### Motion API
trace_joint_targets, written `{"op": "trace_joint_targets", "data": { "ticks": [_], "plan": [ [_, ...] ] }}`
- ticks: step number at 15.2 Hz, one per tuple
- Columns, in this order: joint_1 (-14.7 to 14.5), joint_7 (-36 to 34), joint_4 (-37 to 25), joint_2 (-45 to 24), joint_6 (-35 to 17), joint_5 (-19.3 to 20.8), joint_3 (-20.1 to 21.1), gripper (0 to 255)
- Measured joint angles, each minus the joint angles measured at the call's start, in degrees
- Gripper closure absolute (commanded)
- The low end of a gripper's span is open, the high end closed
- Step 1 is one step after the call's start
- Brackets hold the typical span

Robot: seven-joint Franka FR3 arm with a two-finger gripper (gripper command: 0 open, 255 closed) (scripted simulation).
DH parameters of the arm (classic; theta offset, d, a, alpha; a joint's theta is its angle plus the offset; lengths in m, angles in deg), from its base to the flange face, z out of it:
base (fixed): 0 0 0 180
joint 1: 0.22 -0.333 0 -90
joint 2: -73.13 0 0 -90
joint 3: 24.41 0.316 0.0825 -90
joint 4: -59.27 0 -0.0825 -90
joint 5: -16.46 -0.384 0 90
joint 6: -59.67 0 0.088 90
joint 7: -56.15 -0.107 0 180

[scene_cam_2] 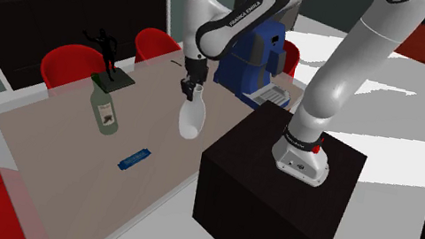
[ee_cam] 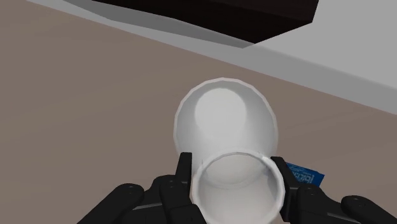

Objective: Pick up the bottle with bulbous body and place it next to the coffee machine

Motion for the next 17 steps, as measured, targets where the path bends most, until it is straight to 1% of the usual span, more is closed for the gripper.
{"op": "trace_joint_targets", "data": {
  "ticks": [11,17],
  "plan": [
    [-0.3,1.19,-3.85,6.24,9.98,-1.14,-1.0,255],
    [-0.32,1.48,-6.7,8.41,14.98,-1.27,-1.5,255]
  ]
}}
